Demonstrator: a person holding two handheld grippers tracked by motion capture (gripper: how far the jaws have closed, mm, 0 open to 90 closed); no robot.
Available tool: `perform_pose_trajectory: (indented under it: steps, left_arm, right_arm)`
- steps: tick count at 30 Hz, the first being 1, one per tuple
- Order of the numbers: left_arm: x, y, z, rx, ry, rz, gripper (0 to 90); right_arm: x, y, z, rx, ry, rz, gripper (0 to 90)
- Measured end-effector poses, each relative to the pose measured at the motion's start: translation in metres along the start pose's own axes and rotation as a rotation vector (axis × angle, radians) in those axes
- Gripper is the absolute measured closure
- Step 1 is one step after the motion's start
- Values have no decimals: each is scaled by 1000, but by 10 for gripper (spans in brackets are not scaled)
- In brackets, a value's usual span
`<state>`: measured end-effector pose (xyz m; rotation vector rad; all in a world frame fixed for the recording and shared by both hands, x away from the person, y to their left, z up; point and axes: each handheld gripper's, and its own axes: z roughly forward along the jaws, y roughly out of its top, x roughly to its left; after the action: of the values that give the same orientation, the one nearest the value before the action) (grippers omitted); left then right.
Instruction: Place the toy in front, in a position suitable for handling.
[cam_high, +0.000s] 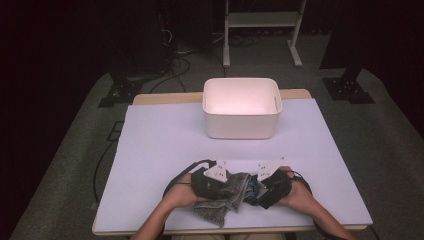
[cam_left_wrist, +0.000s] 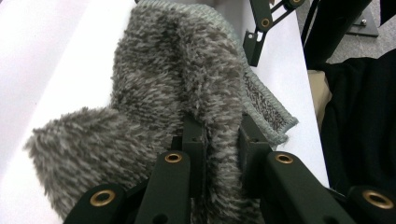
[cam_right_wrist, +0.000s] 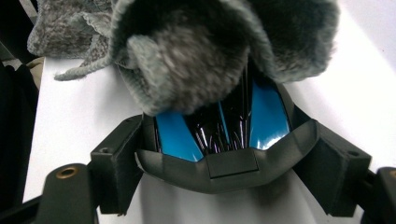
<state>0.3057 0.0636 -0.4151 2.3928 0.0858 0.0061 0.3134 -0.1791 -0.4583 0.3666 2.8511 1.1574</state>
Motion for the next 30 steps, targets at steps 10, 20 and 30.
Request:
perform_pose_trajectory:
  steps: [10, 20, 30]
  left_arm:
    - [4, -29, -18, -16, 18, -74, 771]
    - [8, -55, -32, 8, 69, -143, 771]
    - [12, -48, -40, 27, 77, -130, 771]
  right_arm:
    - [0, 0, 0, 1, -2, -1, 213]
    - [1, 2, 0, 11, -2, 22, 204]
    - [-1, 1, -14, 18, 27, 17, 197]
